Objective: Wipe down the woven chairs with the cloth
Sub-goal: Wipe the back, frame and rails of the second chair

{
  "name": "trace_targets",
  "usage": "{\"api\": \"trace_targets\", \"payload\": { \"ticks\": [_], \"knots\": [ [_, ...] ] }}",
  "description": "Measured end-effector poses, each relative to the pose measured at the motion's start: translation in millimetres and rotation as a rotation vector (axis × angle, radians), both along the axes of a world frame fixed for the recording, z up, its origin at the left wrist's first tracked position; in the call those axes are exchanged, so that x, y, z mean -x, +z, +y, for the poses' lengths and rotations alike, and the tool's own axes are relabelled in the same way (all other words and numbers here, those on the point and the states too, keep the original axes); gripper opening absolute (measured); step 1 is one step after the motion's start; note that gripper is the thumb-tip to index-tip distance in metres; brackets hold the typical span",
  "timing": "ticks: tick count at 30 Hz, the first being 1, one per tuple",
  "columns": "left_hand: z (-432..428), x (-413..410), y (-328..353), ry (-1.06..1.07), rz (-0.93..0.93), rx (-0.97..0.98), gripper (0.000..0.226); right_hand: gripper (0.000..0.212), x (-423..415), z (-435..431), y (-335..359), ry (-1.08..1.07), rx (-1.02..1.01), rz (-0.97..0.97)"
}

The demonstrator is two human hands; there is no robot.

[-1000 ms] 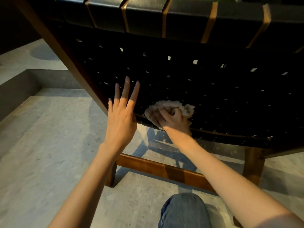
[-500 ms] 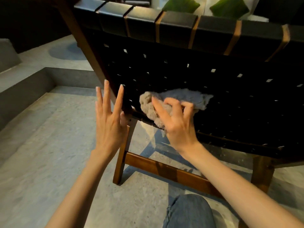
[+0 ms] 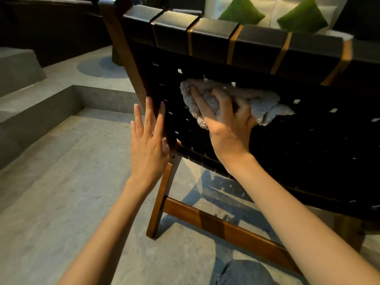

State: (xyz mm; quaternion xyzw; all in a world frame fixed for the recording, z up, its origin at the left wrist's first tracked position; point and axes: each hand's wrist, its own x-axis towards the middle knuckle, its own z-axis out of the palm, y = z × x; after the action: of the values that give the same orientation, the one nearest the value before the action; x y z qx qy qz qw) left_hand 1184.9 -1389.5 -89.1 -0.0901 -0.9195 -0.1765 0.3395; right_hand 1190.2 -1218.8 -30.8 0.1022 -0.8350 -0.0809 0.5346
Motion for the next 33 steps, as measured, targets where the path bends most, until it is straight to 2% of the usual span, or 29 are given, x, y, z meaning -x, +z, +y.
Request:
{"api": "trace_targets", "payload": {
  "ticks": [2,3,5,7,10,11,13,14,15,17,18,19,20,21,23,27,29,33],
  "knots": [
    [-0.5,0.4,-0.9,-0.001,0.011,-0.002,0.080,0.052,4.3,3.9,-19.0,0.021,0.115,-0.305],
    [-0.9,0.7,-1.3,-0.006,0.017,-0.004,0.080,0.053,3.9,2.7,-30.7,0.010,0.136,-0.360],
    [-2.8,1.5,-2.0,-0.011,0.026,-0.004,0.081,0.058,7.8,-1.2,-60.1,-0.133,-0.033,-0.237],
    [-6.0,3.1,-1.7,-0.012,0.021,0.014,0.084,0.061,9.6,-0.4,-84.1,-0.214,-0.117,-0.385],
    [-11.6,3.8,-0.8,-0.013,0.008,0.040,0.086,0.069,18.8,-0.8,-118.3,-0.134,-0.069,-0.536],
    [-12.5,3.1,-1.2,-0.014,0.010,0.044,0.086,0.081,24.9,0.8,-133.1,-0.135,-0.113,-0.586],
    [-13.6,1.6,-1.7,-0.017,0.026,0.049,0.087,0.112,27.0,5.5,-162.6,-0.268,-0.384,-0.623],
    [-13.7,1.1,-1.2,-0.019,0.033,0.051,0.087,0.113,25.4,5.4,-162.2,-0.306,-0.372,-0.668],
    [-13.9,0.7,-0.3,-0.021,0.033,0.051,0.088,0.098,19.0,3.6,-155.6,-0.290,-0.285,-0.749],
    [-14.6,-1.7,1.7,-0.035,0.021,0.051,0.089,0.033,4.0,1.0,-136.2,-0.106,0.158,-0.659],
    [-15.0,-3.4,2.8,-0.043,0.026,0.050,0.090,0.027,-3.4,2.9,-131.9,-0.037,0.240,-0.702],
    [-15.7,-5.6,3.6,-0.050,0.037,0.048,0.090,0.035,-10.1,4.8,-127.0,0.059,0.172,-0.647],
    [-16.7,-7.9,4.0,-0.054,0.049,0.042,0.090,0.049,-19.4,3.8,-120.5,0.141,0.089,-0.510],
    [-18.2,-9.9,4.3,-0.051,0.061,0.031,0.090,0.054,-30.7,0.8,-108.0,0.220,-0.021,-0.374],
    [-22.6,-12.5,6.6,-0.026,0.082,-0.007,0.090,0.049,-45.6,-7.6,-77.7,0.341,-0.069,-0.217],
    [-29.4,-14.7,16.1,-0.021,0.068,-0.083,0.085,0.037,-41.8,-30.6,-4.4,0.485,0.129,0.052],
    [-28.5,-15.3,20.9,-0.025,0.055,-0.114,0.086,0.040,-30.9,-48.4,21.9,0.481,0.203,0.088],
    [-28.5,-14.4,24.8,-0.026,0.047,-0.135,0.091,0.042,-3.2,-77.4,32.3,0.413,0.306,0.080]
  ]
}}
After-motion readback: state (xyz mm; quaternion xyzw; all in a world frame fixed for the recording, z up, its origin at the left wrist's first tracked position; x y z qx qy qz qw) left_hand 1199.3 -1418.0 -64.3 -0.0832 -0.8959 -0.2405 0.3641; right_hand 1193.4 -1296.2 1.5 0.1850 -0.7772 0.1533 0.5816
